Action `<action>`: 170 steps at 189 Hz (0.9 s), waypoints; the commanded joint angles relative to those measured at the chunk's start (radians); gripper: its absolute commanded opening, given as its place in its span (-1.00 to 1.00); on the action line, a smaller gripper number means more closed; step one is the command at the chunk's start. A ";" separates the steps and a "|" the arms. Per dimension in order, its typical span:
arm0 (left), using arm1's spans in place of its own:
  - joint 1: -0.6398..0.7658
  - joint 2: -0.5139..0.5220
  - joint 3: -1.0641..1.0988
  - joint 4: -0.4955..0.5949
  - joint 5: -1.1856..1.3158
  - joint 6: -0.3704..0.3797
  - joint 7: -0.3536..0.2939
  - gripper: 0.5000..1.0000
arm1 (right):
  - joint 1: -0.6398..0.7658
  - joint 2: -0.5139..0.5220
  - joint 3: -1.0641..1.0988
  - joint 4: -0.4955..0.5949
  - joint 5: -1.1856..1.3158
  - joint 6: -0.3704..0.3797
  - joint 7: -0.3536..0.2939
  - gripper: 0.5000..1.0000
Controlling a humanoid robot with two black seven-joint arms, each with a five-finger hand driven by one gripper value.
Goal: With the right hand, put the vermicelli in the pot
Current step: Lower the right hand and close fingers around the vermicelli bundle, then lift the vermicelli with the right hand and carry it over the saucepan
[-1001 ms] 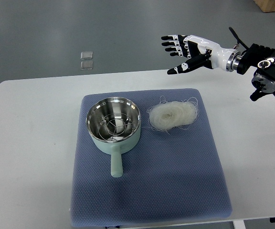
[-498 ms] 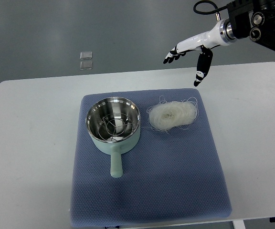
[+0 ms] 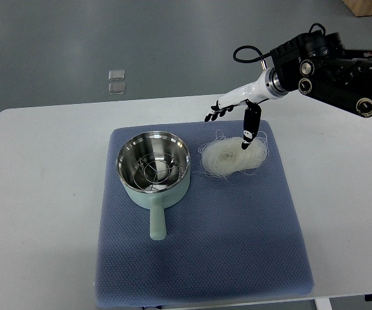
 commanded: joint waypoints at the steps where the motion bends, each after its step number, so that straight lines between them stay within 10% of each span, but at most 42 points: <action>1: 0.000 0.000 0.000 0.002 0.000 0.001 0.000 1.00 | -0.029 0.018 0.000 -0.027 -0.002 -0.030 0.000 0.81; 96: 0.001 0.000 0.000 0.004 0.000 0.001 0.000 1.00 | -0.158 0.030 -0.001 -0.064 -0.016 -0.136 0.006 0.73; 119: 0.001 0.000 0.000 0.002 0.000 0.001 0.000 1.00 | -0.181 0.041 -0.006 -0.076 -0.019 -0.170 0.006 0.18; 139: 0.001 0.000 0.000 0.005 0.000 0.001 0.000 1.00 | -0.192 0.053 -0.012 -0.081 -0.022 -0.188 0.006 -1.00; 170: 0.001 0.000 0.000 0.008 0.000 0.001 0.000 1.00 | -0.195 0.053 -0.010 -0.081 -0.048 -0.207 0.006 -1.00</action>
